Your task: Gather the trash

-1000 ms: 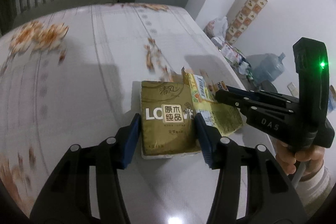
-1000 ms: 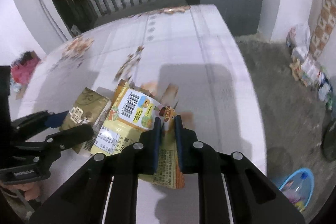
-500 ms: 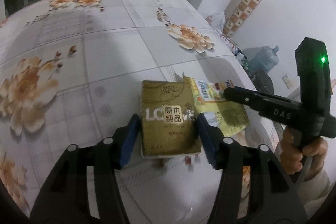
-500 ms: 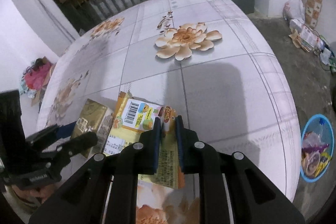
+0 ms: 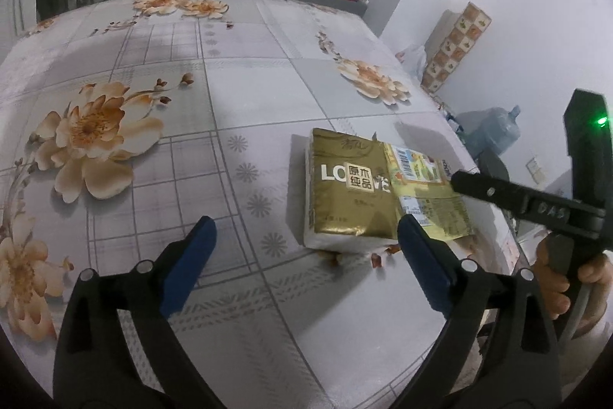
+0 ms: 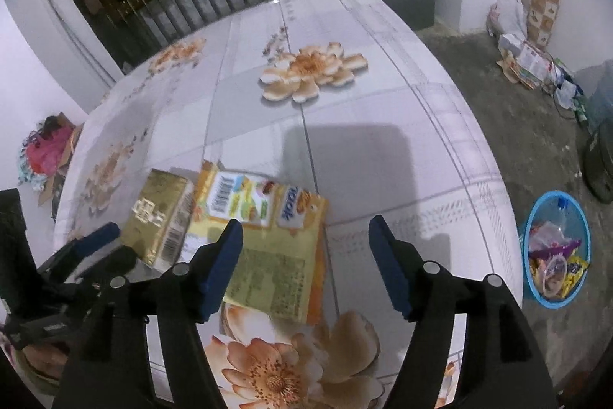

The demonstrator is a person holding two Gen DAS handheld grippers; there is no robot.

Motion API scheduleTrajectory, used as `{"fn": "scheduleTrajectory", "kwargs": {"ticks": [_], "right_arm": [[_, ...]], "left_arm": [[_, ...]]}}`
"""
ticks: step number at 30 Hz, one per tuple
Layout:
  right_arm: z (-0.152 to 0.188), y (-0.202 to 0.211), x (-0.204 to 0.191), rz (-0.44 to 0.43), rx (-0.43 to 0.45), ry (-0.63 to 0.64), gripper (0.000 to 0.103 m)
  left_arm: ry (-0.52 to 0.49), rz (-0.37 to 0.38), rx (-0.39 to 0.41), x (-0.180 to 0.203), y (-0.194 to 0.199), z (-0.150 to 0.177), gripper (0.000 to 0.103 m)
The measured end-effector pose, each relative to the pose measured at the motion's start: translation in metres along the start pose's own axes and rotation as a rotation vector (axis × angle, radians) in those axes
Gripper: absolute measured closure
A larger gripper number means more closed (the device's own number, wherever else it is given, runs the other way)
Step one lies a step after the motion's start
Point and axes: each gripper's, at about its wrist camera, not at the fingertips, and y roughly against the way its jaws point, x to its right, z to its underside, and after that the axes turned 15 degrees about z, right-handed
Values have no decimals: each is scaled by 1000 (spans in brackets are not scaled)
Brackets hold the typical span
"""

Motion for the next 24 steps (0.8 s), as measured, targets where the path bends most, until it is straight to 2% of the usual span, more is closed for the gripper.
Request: {"fn": "scheduleTrajectory", "kwargs": {"ticks": [7,15,20,24], "right_arm": [[4,-8,-1,-6,-15,-9,23],[8,-9,-5,-31,-6,7,7],[9,-8,2,-51,6,-26,6],[11,-8,-1,-34,19,0,6]], "left_arm": [[-9,25,12,-1,1,1,9],[35,78,24,-8,5,-2,9],[31,74,6,-8,4,-4,9],[24,66,-4,-7,3,-4,9]]}}
